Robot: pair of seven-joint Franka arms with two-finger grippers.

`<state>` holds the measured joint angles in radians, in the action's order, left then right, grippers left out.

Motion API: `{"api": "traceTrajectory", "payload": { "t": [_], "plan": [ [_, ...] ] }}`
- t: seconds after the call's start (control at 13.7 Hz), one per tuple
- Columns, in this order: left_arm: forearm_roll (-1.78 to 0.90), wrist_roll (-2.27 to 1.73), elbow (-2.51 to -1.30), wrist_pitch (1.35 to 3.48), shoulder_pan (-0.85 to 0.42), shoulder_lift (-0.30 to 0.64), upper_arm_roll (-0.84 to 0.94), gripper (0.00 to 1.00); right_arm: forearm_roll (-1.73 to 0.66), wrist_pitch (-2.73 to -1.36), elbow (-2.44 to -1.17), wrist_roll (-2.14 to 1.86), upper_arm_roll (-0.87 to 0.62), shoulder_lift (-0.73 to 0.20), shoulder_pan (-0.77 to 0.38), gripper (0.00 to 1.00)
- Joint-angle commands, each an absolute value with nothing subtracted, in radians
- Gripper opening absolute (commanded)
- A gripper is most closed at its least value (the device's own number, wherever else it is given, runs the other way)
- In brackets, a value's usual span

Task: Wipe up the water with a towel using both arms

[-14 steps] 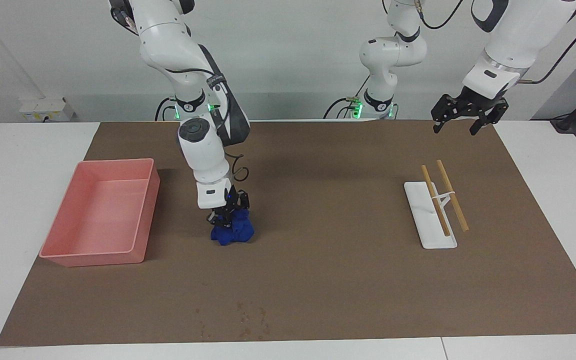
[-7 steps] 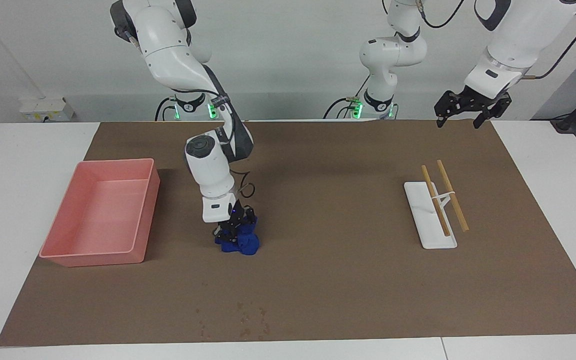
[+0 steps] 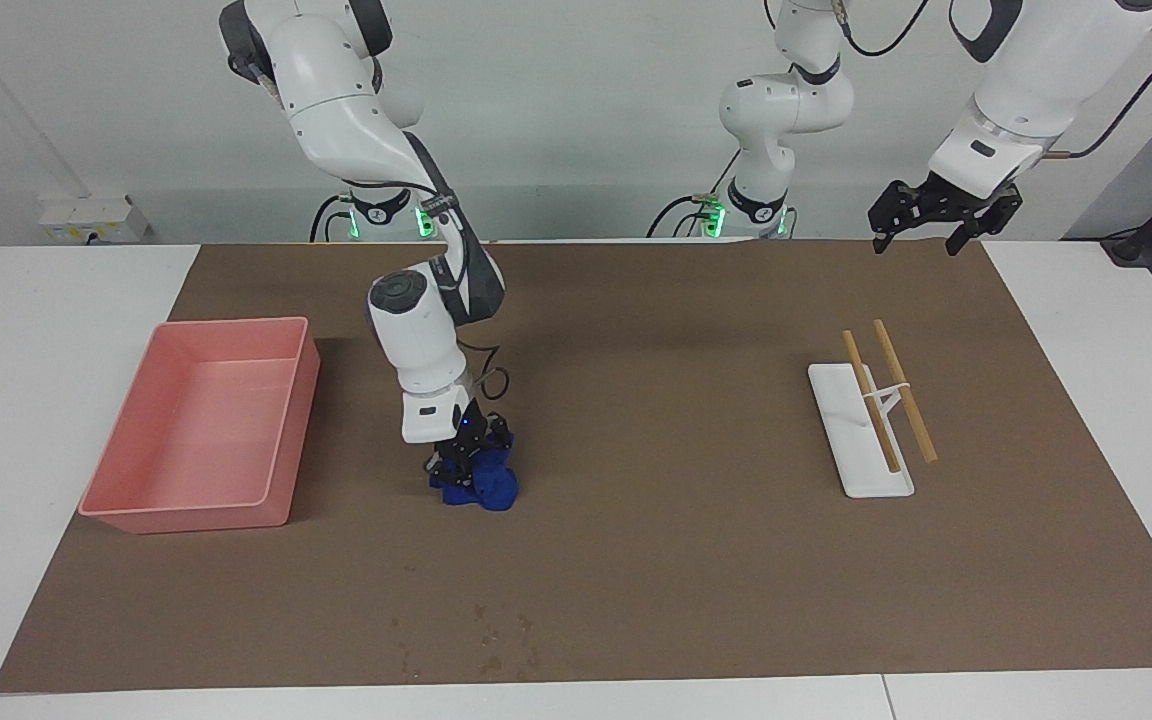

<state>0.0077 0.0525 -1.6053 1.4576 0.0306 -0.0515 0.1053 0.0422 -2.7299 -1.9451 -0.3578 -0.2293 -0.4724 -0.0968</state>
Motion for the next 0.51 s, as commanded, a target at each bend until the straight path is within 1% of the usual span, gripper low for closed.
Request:
{"api": "traceTrajectory", "payload": {
  "t": [0.0, 0.15, 0.44],
  "plan": [
    [0.023, 0.058, -1.632, 1.453, 0.034, -0.077, 0.106, 1.0, 0.081, -2.724, -2.037, -0.275, -0.227, -0.519, -0.063, 0.0],
    [0.023, 0.058, -1.632, 1.453, 0.034, -0.077, 0.106, 1.0, 0.08, -2.711, -2.048, -0.238, -0.227, -0.511, -0.074, 0.0],
    [0.025, 0.058, -1.632, 1.453, 0.034, -0.077, 0.106, 1.0, 0.08, -2.652, -2.031, -0.224, -0.226, -0.505, -0.087, 0.0]
  ]
}}
